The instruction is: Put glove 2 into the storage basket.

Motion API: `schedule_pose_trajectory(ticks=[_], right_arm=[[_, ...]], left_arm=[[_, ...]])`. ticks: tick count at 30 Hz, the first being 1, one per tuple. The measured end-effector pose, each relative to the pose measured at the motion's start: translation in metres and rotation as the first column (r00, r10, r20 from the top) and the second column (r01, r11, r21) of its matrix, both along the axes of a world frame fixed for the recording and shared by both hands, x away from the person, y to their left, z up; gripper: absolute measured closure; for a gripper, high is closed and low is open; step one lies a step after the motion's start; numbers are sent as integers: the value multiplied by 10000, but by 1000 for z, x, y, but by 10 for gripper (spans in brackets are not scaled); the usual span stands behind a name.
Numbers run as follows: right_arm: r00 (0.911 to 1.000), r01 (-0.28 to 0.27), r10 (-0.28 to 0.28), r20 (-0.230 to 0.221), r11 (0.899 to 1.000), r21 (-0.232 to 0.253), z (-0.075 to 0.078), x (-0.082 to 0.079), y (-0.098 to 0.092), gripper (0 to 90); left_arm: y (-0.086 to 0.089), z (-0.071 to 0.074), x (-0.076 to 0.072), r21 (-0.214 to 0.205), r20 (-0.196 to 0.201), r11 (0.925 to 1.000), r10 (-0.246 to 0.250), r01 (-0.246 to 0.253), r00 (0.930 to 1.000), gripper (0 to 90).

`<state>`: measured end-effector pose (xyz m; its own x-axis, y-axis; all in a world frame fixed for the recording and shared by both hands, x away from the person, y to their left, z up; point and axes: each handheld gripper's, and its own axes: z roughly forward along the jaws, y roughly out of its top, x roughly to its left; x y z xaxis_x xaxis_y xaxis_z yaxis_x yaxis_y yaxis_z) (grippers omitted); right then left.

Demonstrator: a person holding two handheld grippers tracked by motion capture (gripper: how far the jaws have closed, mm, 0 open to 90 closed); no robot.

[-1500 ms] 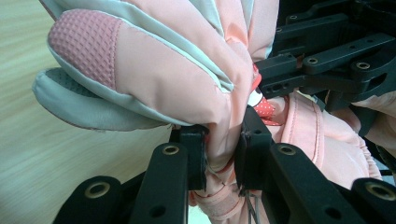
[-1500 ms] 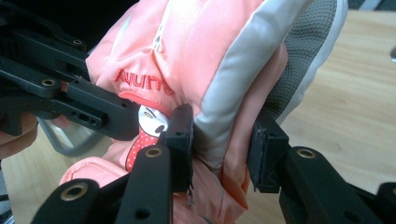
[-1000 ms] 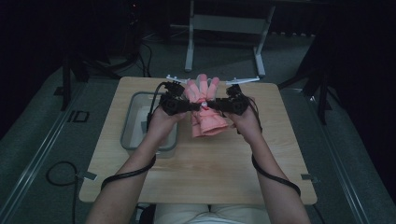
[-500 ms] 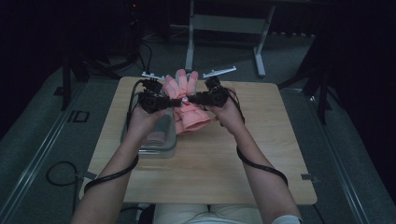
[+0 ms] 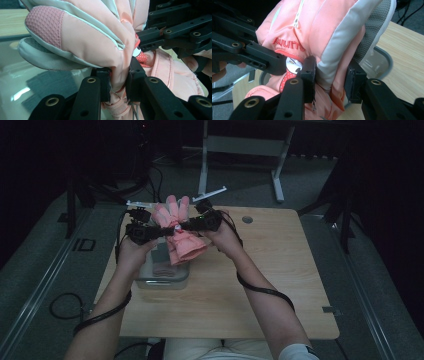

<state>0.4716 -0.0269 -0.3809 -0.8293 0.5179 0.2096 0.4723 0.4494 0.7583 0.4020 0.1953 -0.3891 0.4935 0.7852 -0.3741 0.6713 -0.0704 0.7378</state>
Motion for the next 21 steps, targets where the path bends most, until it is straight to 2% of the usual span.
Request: schedule_pose_trajectory(ticks=[11,20,21], right_arm=[[9974,-672,645,-328,9937,-898,-15,8,42,654],[9975,-582,499,-509,9824,-1772,-43,12,59,655],[9975,-582,499,-509,9824,-1772,-43,12,59,655]], left_arm=[[28,-27,-8,-150,-361,9967,789,-794,9962,759],[33,-63,0,-463,-974,9927,1069,-1118,9895,759],[33,-63,0,-463,-974,9927,1069,-1118,9895,759]])
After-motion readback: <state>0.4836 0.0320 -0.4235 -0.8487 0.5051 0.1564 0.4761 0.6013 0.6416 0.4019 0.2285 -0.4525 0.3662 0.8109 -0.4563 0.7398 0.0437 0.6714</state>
